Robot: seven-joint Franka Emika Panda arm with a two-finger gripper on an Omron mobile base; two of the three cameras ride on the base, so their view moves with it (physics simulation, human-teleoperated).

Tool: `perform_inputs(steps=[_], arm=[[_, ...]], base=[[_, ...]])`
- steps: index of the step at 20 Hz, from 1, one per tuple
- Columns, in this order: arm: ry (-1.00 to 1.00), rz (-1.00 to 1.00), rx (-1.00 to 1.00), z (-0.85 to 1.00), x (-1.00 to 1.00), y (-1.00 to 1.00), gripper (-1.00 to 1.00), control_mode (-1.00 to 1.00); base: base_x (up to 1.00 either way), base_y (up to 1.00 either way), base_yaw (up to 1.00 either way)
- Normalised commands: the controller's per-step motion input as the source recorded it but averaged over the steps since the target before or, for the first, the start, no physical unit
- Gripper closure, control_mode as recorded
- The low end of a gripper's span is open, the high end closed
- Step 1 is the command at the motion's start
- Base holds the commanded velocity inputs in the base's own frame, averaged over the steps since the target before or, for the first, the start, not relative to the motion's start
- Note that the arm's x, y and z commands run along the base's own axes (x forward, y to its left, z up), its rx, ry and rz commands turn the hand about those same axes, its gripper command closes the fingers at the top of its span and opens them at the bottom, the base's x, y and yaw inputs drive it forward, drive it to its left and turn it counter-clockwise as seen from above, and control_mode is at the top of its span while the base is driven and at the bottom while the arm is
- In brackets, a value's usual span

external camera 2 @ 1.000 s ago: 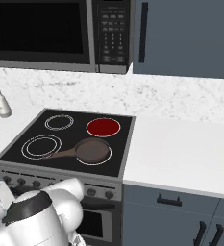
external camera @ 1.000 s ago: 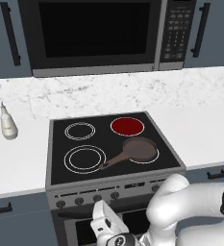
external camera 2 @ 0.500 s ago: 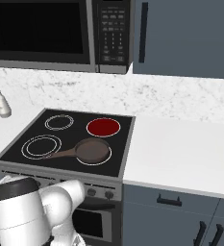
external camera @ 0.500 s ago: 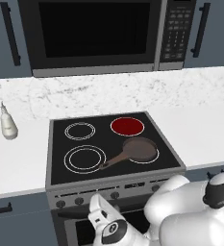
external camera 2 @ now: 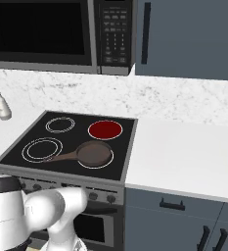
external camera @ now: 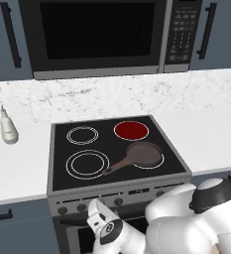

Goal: Turn off the rear right burner of the stove.

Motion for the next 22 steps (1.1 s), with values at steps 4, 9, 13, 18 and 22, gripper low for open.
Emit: perform_inputs(steps=[4, 9, 13, 18, 22], arm=[[0.0, 0.0, -0.04, -0.5, 0.0, 0.28, -1.0, -1.0], [0.0, 0.0, -0.02, -0.19, 0.02, 0.13, -1.0, -1.0], [0.0, 0.01, 0.0, 0.0, 0.11, 0.06, -1.0, -1.0], [0.0, 0.0, 0.0, -0.07, 0.13, 0.06, -1.0, -1.0], [0.0, 0.02, 0.0, -0.1, 0.1, -0.08, -1.0, -1.0]], base=[[0.0, 0.0, 0.0], [0.0, 0.0, 0.0], [0.0, 0.0, 0.0], [0.0, 0.0, 0.0], [0.0, 0.0, 0.0]])
